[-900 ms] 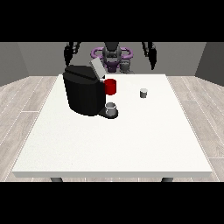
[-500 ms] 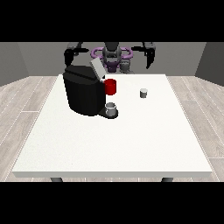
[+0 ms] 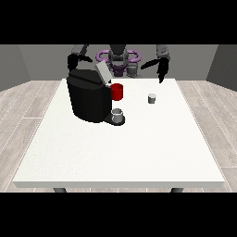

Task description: Insert the coffee pod into the coffee machine and close the lid

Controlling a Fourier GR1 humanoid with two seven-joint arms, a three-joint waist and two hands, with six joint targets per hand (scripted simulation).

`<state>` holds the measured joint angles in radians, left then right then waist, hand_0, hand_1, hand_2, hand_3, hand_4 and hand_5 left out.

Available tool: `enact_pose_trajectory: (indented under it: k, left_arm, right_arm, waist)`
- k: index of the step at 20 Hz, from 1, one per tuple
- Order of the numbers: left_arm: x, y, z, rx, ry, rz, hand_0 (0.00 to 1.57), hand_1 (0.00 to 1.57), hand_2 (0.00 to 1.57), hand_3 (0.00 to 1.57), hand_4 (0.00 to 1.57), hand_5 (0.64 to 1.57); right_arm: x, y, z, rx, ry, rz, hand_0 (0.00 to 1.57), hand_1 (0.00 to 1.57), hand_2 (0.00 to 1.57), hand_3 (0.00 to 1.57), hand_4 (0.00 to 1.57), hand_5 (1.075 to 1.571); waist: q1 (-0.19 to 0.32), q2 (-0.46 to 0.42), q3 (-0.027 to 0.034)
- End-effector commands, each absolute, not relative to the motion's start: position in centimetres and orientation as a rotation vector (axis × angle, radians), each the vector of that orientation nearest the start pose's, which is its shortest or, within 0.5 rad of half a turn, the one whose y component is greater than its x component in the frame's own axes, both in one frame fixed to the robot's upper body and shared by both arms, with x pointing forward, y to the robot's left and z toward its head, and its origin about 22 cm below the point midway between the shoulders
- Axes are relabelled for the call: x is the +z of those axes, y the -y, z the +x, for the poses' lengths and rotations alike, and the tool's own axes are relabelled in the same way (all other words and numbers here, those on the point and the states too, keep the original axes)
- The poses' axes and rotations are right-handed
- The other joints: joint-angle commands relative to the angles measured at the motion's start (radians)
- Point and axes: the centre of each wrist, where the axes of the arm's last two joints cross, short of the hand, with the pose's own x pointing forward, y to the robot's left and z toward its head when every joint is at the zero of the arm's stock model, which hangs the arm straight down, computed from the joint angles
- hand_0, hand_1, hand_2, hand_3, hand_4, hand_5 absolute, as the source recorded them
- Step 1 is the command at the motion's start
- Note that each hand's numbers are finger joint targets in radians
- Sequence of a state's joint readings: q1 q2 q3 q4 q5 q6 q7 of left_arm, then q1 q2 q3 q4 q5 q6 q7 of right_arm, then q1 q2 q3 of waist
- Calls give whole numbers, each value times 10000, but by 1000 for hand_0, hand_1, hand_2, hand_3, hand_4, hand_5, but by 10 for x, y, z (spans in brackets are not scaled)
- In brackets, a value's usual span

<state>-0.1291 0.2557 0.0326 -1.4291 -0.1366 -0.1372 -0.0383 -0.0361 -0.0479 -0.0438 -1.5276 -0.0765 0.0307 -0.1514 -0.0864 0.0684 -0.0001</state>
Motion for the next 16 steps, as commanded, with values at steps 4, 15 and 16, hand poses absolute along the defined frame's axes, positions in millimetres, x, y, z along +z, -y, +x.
enact_pose_trajectory:
  k: [4, 15, 16]
  left_arm:
    - [23, -341, 299, -5467, 14991, 4023, 0, 0, 0, 0, 0, 1571]
    - [18, -360, 333, -6527, 13694, 5691, 0, 0, 0, 0, 0, 1571]
    - [38, -379, 340, -6826, 13588, 5569, 0, 0, 0, 0, 0, 1571]
  right_arm:
    - [7, 219, 255, -72, 17929, 905, 0, 0, 0, 0, 411, 1571]
    - [15, 225, 272, 571, 18057, 632, 0, 0, 0, 0, 491, 1571]
    - [31, 217, 283, 373, 18242, 233, 0, 0, 0, 0, 514, 1571]
  waist:
    - [-530, 925, -3]
    - [-1132, 2253, -4]
    - [-952, 2431, -6]
